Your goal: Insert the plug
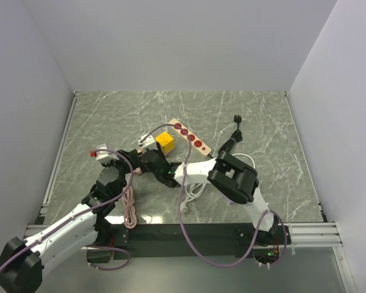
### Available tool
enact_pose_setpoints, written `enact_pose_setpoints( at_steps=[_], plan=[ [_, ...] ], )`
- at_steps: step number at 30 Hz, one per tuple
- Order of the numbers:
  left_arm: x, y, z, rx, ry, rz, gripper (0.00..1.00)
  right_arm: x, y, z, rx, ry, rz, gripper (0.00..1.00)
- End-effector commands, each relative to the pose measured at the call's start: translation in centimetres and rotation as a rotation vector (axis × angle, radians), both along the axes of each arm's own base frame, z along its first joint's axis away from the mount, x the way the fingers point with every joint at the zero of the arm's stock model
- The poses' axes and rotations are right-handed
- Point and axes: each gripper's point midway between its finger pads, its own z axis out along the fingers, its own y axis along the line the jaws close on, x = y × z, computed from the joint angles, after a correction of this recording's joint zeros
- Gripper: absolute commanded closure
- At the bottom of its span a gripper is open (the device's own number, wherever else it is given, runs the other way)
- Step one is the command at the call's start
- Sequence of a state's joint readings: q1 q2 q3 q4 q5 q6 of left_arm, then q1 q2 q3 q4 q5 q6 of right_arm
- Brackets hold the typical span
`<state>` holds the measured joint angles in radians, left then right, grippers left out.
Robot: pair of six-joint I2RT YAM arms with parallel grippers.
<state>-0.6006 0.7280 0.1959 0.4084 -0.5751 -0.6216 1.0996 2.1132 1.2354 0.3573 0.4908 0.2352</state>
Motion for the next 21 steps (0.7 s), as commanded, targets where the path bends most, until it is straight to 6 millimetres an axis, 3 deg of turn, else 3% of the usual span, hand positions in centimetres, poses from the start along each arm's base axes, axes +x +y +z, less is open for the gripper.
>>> enact_pose_setpoints(
  at_steps=[1, 5, 11, 18, 20, 21],
  plan=[
    [-0.5, 0.1, -0.3, 0.018, 0.02, -0.01, 0.39, -9.4, -1.6, -13.2, -0.346, 0.378, 0.365, 1.0],
    [-0.7, 0.1, 0.2, 0.006, 0.015, -0.015, 0.39, -8.3, 1.4, -12.3, -0.333, 0.328, 0.443, 1.0],
    [-1.2, 0.9, 0.3, 0.011, 0.024, 0.009, 0.39, -7.9, 4.3, -11.8, -0.311, 0.303, 0.529, 1.0],
    [-1.2, 1.2, 0.1, 0.015, 0.036, 0.027, 0.39, -7.6, 6.1, -9.7, -0.263, 0.255, 0.576, 0.99],
    [-1.1, 1.3, 0.2, 0.015, 0.042, 0.034, 0.39, -7.4, 6.6, -8.6, -0.235, 0.244, 0.569, 0.88],
    [-1.1, 1.3, 0.0, 0.019, 0.048, 0.037, 0.39, -7.6, 6.9, -8.1, -0.215, 0.249, 0.585, 0.75]
  ],
)
